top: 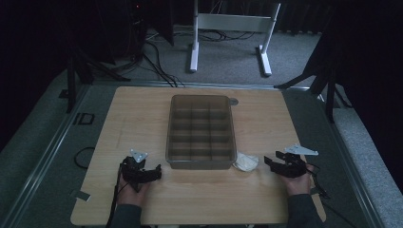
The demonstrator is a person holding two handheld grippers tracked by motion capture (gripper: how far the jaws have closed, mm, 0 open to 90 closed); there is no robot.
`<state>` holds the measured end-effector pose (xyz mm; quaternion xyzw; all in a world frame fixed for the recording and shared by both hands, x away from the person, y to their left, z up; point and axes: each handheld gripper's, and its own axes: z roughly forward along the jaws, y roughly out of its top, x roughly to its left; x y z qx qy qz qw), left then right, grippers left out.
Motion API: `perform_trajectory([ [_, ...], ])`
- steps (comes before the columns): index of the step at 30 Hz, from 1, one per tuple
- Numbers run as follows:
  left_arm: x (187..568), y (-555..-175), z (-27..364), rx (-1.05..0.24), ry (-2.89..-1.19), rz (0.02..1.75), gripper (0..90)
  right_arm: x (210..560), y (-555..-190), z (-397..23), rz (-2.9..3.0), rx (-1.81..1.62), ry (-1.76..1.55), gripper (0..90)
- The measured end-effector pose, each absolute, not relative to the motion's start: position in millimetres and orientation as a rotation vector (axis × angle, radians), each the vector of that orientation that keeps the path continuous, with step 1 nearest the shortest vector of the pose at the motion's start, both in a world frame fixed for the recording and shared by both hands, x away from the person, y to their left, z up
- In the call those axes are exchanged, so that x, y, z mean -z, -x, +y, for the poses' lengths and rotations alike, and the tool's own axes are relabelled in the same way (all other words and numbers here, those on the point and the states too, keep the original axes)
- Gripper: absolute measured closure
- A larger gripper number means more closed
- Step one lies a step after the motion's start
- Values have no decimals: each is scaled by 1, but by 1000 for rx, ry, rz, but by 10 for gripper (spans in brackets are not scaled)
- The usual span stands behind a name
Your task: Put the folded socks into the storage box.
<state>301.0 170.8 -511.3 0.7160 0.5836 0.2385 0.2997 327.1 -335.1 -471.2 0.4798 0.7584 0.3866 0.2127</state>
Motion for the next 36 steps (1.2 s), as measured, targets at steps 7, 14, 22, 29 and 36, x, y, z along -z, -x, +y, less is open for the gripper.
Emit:
perform_trajectory([
  [7,511,-301,171,-633,-1901,1550,53,456,-330,-327,2169,-1030,-1233,398],
  [14,511,-301,171,-633,-1901,1550,53,439,-332,-326,2202,-1024,-1189,434],
  [22,511,-301,171,-633,-1901,1550,53,419,-335,-321,2219,-1009,-1109,459],
  [29,511,-301,171,-632,-1902,1549,53,403,-343,-315,2225,-1003,-1051,465],
  [36,511,-301,171,-632,-1902,1548,53,386,-348,-310,2244,-979,-984,463],
])
